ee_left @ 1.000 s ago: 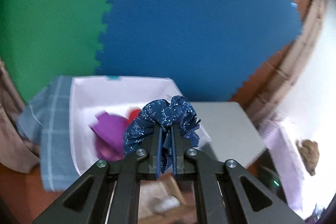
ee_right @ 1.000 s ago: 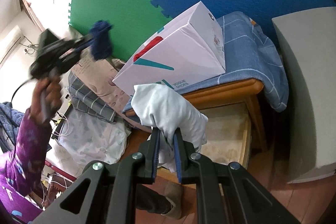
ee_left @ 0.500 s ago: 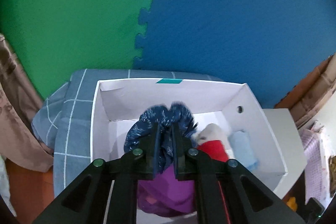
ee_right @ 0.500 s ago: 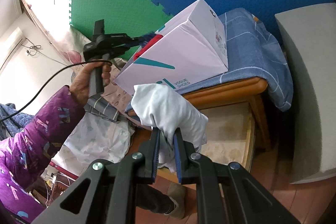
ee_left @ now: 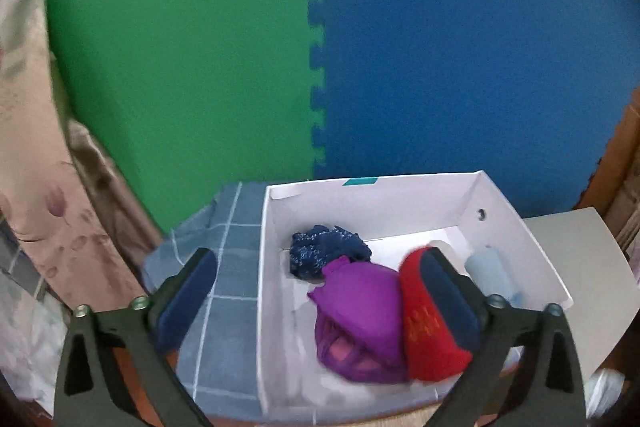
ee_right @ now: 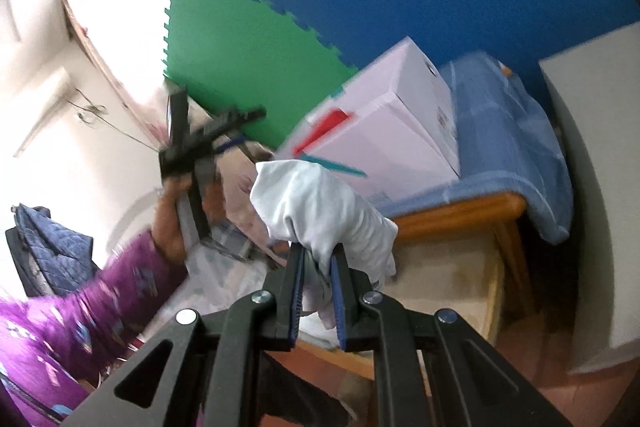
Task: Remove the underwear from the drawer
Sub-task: 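Carry the white cloth over the box with the right gripper while the left withdraws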
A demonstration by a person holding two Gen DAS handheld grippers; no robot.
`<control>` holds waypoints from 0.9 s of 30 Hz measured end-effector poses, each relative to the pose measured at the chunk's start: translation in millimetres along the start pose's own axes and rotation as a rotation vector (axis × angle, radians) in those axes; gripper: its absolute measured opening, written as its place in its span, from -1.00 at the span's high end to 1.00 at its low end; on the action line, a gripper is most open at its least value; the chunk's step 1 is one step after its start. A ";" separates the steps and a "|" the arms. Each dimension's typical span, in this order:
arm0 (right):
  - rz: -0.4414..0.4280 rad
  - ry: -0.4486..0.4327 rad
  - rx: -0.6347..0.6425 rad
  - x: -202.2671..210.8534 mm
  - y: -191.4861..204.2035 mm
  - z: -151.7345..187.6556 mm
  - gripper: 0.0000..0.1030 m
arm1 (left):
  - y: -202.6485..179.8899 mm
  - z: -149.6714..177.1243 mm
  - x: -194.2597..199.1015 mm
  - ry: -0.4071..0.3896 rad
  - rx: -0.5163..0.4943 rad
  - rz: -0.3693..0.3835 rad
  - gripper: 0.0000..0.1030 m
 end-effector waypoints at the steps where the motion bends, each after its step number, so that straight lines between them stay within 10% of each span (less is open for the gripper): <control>1: -0.008 -0.010 0.008 0.9 4.7 -4.5 0.75 | 0.3 5.8 12.0 -0.018 0.002 0.009 -0.99; 15: 0.132 -0.002 0.157 -89.7 51.3 -145.0 0.75 | 31.6 150.8 51.9 0.129 0.111 -0.020 -0.99; 27: 0.510 0.162 0.247 -214.7 0.1 -179.8 0.69 | 64.2 213.5 23.4 0.215 0.144 -0.064 -0.99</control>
Point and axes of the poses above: each gripper's, at about its wrist camera, not at the fingertips, and x roughly against the way its jaws point, y to its left, z to its underside, the point moved 3 cm from there along -x, roughly the way its jaws point, and after that the axes turned 3 degrees about -x, right-handed, at the moved point
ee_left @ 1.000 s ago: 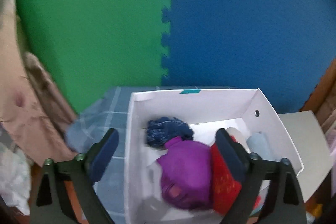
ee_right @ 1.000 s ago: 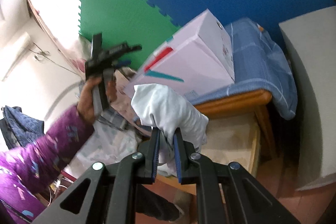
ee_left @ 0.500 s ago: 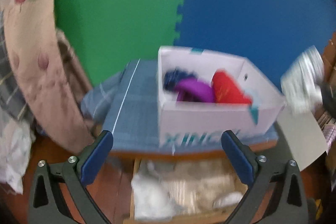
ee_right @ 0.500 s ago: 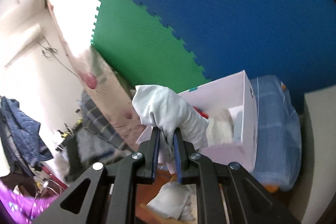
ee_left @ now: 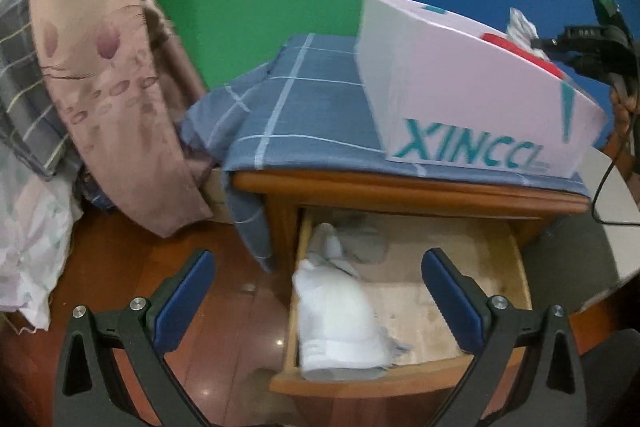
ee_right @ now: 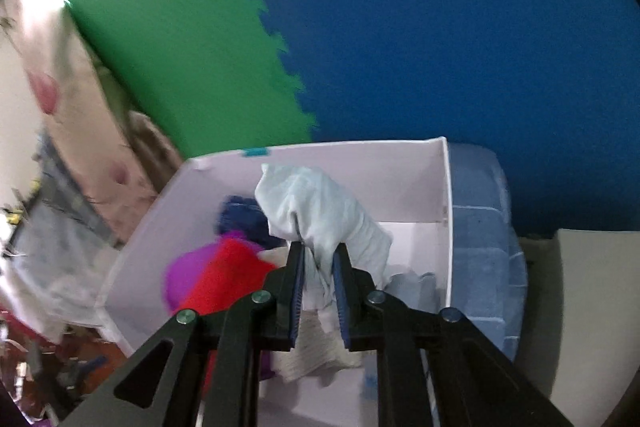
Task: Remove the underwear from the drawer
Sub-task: 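Carry the white cloth over the box with the right gripper while the left withdraws, then release the white cloth into the box and move the right gripper into the drawer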
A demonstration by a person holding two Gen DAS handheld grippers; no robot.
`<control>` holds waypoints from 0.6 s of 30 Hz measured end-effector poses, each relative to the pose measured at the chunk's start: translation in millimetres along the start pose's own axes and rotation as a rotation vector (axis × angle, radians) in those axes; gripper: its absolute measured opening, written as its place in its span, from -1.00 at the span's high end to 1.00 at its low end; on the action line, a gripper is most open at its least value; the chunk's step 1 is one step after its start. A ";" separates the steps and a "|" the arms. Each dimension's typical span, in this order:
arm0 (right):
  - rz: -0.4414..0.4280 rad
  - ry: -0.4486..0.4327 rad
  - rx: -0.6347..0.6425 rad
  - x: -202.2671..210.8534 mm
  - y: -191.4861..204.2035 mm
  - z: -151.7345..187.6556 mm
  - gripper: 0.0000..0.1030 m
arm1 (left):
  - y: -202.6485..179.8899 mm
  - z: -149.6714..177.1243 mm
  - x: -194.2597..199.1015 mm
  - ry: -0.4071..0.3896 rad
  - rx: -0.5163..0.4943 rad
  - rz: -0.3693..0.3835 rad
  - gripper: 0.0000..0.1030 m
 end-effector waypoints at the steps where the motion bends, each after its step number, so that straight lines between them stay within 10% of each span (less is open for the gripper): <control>1: 0.021 0.000 -0.002 -3.9 -0.1 -0.1 0.67 | 4.2 -0.4 -0.9 0.000 0.013 0.001 -0.99; 6: -0.048 -0.208 0.041 37.7 21.2 12.1 0.64 | 29.7 -0.1 -5.8 0.010 0.126 0.003 -0.98; 10: -0.215 -0.283 0.335 99.0 95.8 79.1 0.64 | 47.3 3.3 -5.1 -0.002 0.215 0.038 -0.98; 18: -0.108 0.142 0.818 19.2 167.7 257.0 0.70 | 49.0 7.4 7.1 -0.023 0.223 0.024 -0.98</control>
Point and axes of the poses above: each gripper's, at about its wrist camera, not at the fingertips, and x roughly against the way its jaws point, y to its left, z to its underside, the point moved 3 cm from there along -x, roughly the way its jaws point, and after that the axes turned 3 degrees about -x, right-handed, at the moved point
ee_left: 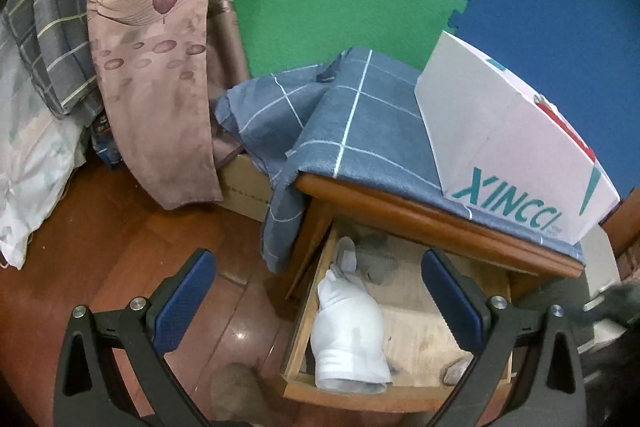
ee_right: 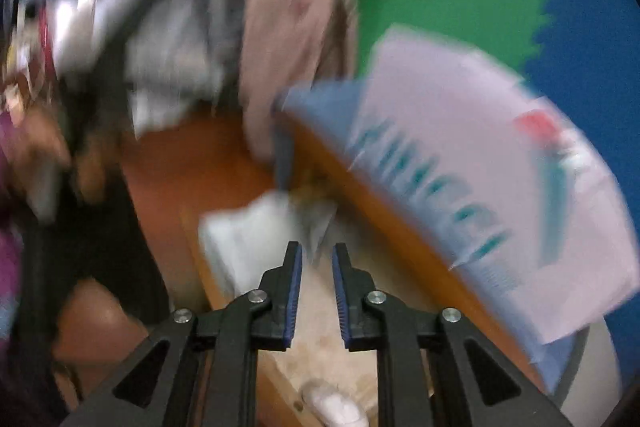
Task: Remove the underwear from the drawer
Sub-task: 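Release the white cloth into the box and move the right gripper into the drawer, then grasp the grey sock in the drawer with the right gripper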
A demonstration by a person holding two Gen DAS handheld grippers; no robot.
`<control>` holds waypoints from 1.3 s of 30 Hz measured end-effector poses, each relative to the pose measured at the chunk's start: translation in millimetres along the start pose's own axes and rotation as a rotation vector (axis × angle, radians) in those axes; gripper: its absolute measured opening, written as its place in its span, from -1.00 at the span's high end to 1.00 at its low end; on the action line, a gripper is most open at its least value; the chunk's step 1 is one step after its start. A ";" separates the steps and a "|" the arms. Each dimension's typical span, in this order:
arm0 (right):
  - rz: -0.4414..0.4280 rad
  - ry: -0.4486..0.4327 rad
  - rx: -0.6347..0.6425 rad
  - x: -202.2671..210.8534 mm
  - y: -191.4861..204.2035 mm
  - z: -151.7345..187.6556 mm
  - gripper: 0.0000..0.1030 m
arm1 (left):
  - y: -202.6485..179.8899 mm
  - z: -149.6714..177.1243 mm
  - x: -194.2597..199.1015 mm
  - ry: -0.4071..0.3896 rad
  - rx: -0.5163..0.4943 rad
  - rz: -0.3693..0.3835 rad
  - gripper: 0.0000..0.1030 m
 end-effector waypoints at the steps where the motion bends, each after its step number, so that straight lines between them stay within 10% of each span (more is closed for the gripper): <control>1: 0.017 0.030 0.052 -18.0 11.4 4.1 0.70 | -1.1 1.0 0.5 0.005 -0.007 -0.001 -0.98; 7: 0.287 0.198 0.475 -135.5 46.6 22.5 0.75 | 2.0 2.9 4.4 -0.001 -0.025 0.001 -0.98; 17: 0.454 0.226 0.735 -225.2 28.7 33.0 0.72 | 5.7 6.1 -7.6 0.062 -0.027 0.060 -0.98; 23: 0.444 0.200 0.788 -249.8 29.7 25.6 0.39 | -1.1 9.8 -13.5 0.094 -0.068 0.070 -0.98; 27: 0.447 0.269 0.852 -275.6 31.9 33.5 -0.24 | -2.3 13.1 -17.1 0.116 -0.072 0.086 -0.98; 34: 0.416 0.321 0.789 -280.6 22.1 24.4 -0.11 | 1.4 15.4 -22.7 0.152 -0.057 0.098 -0.98; 36: 0.400 0.376 0.790 -285.2 18.9 26.0 0.42 | 3.2 16.7 -23.1 0.155 -0.045 0.100 -0.98; 39: 0.412 0.414 0.810 -287.5 15.6 32.0 0.48 | 5.8 18.1 -23.6 0.165 -0.031 0.105 -0.98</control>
Point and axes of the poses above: each gripper's, at about its wrist camera, not at the fingertips, and x roughly against the way its jaws point, y to its left, z to its underside, the point moved 3 cm from there along -x, roughly the way its jaws point, and after that the axes turned 3 degrees about -x, right-handed, at the moved point
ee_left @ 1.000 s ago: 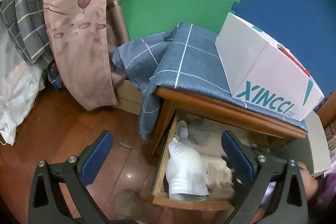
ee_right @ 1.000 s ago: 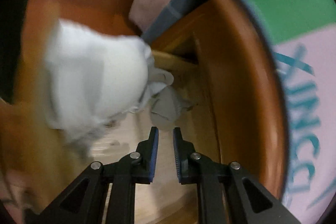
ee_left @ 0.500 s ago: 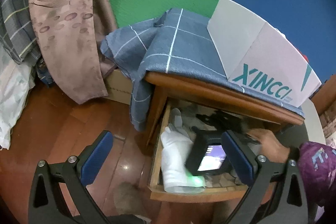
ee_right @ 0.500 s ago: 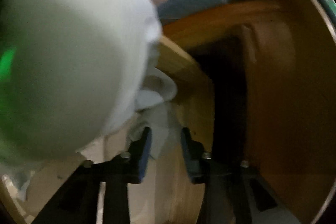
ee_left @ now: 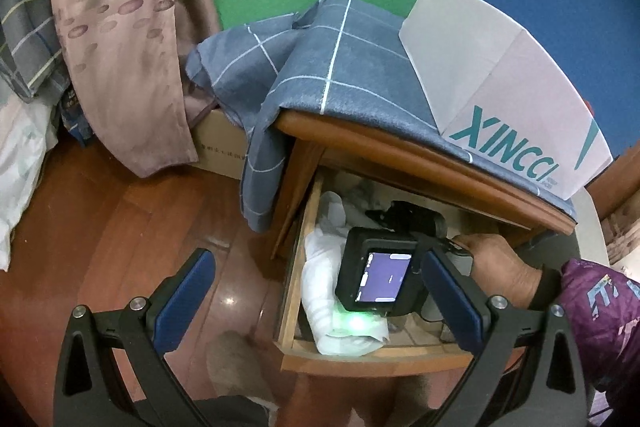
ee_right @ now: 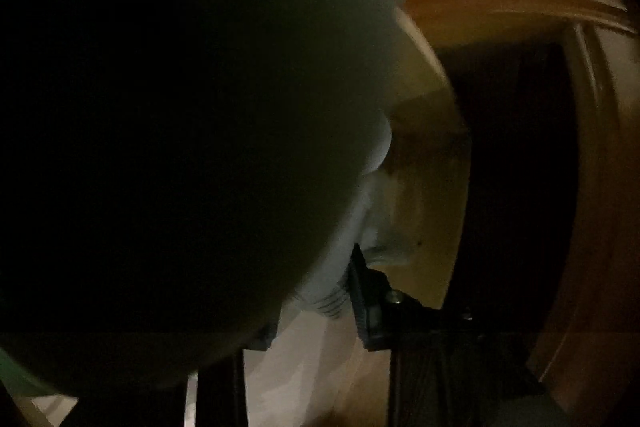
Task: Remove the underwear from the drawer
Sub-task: 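Grasp the grey sock in the drawer with the right gripper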
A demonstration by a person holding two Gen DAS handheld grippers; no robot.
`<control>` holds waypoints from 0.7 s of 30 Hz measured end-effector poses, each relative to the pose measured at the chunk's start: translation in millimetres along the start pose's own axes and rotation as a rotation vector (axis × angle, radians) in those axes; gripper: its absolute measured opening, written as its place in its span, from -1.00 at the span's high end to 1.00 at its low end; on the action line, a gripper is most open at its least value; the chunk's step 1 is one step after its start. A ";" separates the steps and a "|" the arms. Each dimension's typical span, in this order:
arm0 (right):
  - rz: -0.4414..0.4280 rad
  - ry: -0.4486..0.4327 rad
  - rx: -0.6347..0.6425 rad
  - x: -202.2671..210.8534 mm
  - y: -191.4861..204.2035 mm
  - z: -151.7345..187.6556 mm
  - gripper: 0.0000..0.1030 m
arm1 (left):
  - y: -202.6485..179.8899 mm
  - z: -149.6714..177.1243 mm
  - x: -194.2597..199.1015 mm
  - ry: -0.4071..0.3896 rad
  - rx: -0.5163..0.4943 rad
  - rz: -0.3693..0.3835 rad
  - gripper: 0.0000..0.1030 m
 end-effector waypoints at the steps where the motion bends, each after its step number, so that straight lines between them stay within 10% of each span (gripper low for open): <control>1: -0.006 0.015 0.004 -0.8 -0.4 1.3 0.50 | 0.7 -0.3 0.1 -0.001 0.005 0.003 -0.98; 12: -0.063 0.073 -0.038 41.9 -2.8 67.6 0.56 | -11.2 4.7 -6.4 0.020 -0.081 -0.036 -0.98; 21: -0.437 -0.038 -0.833 139.9 -75.0 146.6 0.56 | -28.1 14.7 -26.3 0.106 -0.212 -0.114 -0.98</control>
Point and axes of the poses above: each gripper's, at about its wrist camera, not at the fingertips, and x roughly against the way its jaws point, y to its left, z to its underside, the point moved 3 cm from there along -x, roughly the way its jaws point, and after that the axes turned 3 degrees about -x, right-handed, at the moved point
